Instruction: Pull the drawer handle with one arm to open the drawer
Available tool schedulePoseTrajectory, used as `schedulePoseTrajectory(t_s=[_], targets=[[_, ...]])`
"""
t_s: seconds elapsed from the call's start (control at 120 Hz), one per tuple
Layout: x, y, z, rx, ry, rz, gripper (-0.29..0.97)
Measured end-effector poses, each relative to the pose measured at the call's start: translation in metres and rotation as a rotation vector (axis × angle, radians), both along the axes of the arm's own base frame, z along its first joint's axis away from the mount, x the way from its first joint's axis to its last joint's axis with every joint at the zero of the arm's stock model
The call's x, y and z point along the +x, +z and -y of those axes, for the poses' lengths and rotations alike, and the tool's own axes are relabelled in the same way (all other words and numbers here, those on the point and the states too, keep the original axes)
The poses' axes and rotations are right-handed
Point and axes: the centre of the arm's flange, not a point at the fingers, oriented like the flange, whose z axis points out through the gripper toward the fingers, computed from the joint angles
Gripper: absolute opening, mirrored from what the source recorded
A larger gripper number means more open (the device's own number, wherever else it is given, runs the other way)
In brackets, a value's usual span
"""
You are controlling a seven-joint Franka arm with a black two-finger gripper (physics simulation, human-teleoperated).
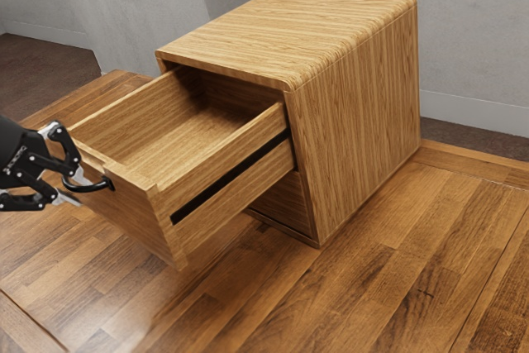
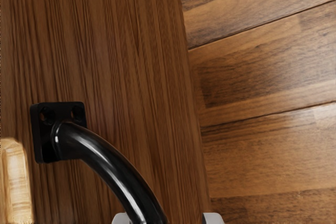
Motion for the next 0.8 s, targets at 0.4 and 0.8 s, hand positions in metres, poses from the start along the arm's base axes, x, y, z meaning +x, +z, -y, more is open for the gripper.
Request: schedulePoseTrajectory(t_s=[0.4, 0.8], targets=[[0.083, 0.088, -0.037, 0.053, 0.087, -0.11, 0.22], [0.158, 0.09, 0.005, 0.106, 0.265, -0.388, 0.59]])
